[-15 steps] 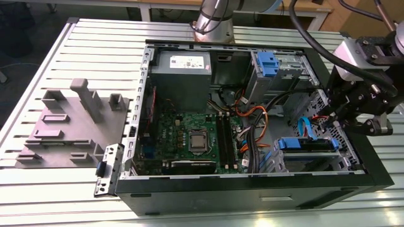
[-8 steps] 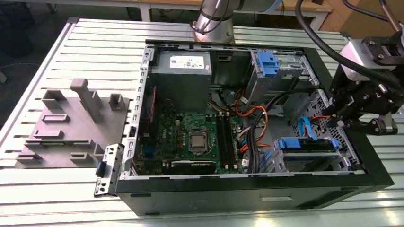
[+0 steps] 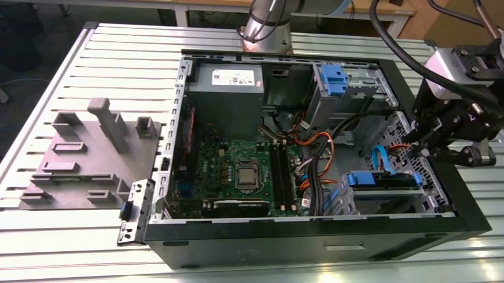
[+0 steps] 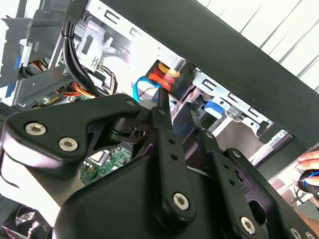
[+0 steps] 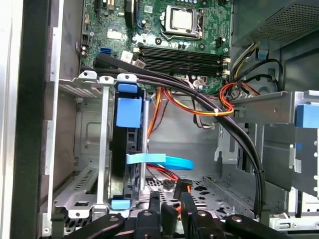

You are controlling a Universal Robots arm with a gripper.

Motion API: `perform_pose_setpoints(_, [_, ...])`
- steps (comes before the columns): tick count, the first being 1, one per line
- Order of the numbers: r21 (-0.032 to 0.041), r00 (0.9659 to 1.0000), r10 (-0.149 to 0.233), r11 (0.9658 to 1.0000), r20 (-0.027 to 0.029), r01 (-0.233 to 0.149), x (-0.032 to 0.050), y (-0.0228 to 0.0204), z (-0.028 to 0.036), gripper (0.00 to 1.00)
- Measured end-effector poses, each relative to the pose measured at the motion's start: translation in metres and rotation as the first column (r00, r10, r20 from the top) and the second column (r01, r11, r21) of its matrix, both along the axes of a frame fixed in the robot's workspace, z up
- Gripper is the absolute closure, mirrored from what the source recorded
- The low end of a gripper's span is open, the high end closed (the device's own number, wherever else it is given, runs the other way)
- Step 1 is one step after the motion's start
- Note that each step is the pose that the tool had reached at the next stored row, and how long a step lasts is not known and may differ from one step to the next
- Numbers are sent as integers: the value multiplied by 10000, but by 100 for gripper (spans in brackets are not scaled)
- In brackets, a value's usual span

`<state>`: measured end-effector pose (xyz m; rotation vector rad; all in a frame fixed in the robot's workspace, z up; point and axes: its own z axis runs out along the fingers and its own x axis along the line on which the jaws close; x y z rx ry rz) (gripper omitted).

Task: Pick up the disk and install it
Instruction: 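Insert the second disk wire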

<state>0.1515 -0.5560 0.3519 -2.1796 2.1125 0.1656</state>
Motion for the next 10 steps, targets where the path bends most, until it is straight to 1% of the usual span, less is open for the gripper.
perform_pose_setpoints(2, [1, 10000, 0, 10000, 0, 0, 0, 29, -1, 69])
perform_pose_setpoints(6, [1, 10000, -1, 10000, 0, 1, -1, 71, -1, 69])
perform_pose_setpoints(10, [-2, 10000, 0, 10000, 0, 0, 23, 77, -1, 69])
